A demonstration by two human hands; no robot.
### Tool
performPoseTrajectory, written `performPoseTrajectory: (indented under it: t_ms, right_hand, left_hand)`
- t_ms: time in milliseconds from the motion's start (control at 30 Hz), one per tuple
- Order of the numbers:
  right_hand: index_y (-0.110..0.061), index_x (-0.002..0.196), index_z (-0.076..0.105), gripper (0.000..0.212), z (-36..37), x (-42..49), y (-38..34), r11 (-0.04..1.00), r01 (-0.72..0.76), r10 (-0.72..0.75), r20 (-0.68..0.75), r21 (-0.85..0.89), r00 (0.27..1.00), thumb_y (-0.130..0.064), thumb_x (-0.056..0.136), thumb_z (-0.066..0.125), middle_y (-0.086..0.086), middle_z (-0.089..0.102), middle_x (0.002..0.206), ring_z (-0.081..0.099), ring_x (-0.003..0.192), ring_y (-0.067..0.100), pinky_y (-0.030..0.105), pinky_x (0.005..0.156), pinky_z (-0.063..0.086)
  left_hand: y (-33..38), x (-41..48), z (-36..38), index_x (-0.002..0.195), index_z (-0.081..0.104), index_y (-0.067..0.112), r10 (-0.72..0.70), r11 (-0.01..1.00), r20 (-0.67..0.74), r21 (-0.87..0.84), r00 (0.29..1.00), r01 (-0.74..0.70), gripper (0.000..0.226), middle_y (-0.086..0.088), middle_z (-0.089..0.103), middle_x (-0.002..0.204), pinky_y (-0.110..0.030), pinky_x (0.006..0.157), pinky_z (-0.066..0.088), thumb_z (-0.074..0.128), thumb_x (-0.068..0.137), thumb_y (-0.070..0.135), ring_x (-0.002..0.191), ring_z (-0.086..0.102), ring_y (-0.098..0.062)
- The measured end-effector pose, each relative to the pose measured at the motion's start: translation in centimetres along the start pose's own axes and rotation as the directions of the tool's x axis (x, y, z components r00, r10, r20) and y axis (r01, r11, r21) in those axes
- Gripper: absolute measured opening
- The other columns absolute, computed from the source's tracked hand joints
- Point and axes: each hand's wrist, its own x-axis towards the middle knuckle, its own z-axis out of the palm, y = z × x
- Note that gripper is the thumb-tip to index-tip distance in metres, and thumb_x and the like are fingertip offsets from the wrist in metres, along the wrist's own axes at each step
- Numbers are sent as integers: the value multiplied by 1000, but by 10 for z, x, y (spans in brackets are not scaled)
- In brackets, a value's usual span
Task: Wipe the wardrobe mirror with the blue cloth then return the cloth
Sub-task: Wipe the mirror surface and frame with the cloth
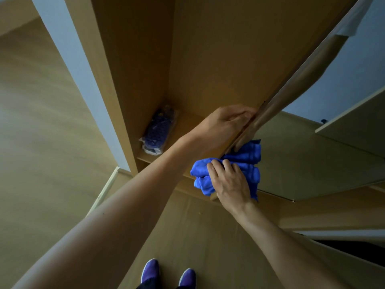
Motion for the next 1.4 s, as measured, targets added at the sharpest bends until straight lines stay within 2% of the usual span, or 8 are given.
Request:
performPoseTrajectory:
  t_ms: [167, 267, 367, 500, 667, 900, 1133, 1400]
  right_hand:
    - [-11, 120, 60, 40, -21, -11, 10, 993, -47, 58, -101, 105, 993, -1, 82, 51, 3, 65, 112, 57, 97, 25, 39, 85, 49]
    - [-9, 128, 57, 52, -44, -16, 21, 990, -83, 104, -183, 115, 978, 1, 78, 46, 5, 64, 118, 58, 102, 28, 41, 87, 48]
    - [-9, 131, 55, 54, -47, -16, 24, 989, -94, 116, -207, 112, 971, -2, 78, 45, 5, 62, 121, 58, 104, 28, 41, 88, 46]
    - [-10, 128, 56, 50, -20, -14, 14, 993, -76, 88, -153, 85, 984, -2, 80, 48, 4, 62, 122, 56, 100, 26, 40, 87, 48]
    - [-12, 119, 62, 42, 16, -10, -3, 995, -69, 76, -97, 70, 992, -5, 77, 63, 2, 64, 117, 57, 96, 24, 37, 81, 49]
    - [-14, 109, 63, 41, 38, -2, -20, 998, -60, 59, 53, 21, 997, -9, 69, 73, 2, 63, 106, 54, 92, 23, 35, 79, 47]
    - [-14, 118, 60, 44, 13, -11, -10, 979, -139, 149, -55, 151, 987, 0, 75, 61, 1, 63, 115, 55, 96, 24, 37, 83, 48]
    - [-11, 127, 57, 50, 19, -13, -8, 985, -129, 145, -145, 114, 979, 2, 80, 46, 2, 61, 124, 55, 98, 26, 39, 82, 48]
  left_hand:
    - [0, -1, 0, 102, 72, 35, -15, 1000, 15, -9, 1000, 15, 25, 5, 73, 98, -53, 98, 53, 49, 100, 26, 98, 70, -19]
    - [3, 1, -2, 112, 70, 18, -11, 1000, 37, 23, 999, 10, 24, -5, 73, 97, -48, 90, 56, 48, 101, 18, 94, 70, -26]
    - [4, -3, -2, 115, 68, 20, 14, 998, 32, 58, 999, -16, 26, 9, 70, 91, -32, 80, 54, 48, 102, 11, 86, 68, -11]
    - [-1, -8, 2, 120, 66, 20, 59, 997, 18, 46, 998, -59, 31, 1, 72, 100, -42, 93, 56, 48, 98, 9, 96, 70, -19]
    - [-6, -10, 2, 117, 64, 18, 79, 995, 35, 52, 996, -81, 32, 8, 71, 95, -22, 86, 50, 52, 87, 13, 92, 68, -6]
    - [-13, -5, 8, 108, 64, 26, 117, 991, -56, 75, 992, -113, 20, 12, 69, 93, -15, 78, 53, 62, 96, 10, 86, 69, 0]
    - [-12, -8, 10, 97, 63, 34, 159, 986, -63, 65, 985, -155, 26, -12, 72, 86, -19, 70, 53, 63, 97, 8, 80, 69, -30]
    - [-19, -9, 16, 95, 64, 35, 142, 990, -130, 40, 981, -138, 22, -13, 73, 84, -23, 70, 54, 64, 97, 13, 78, 68, -32]
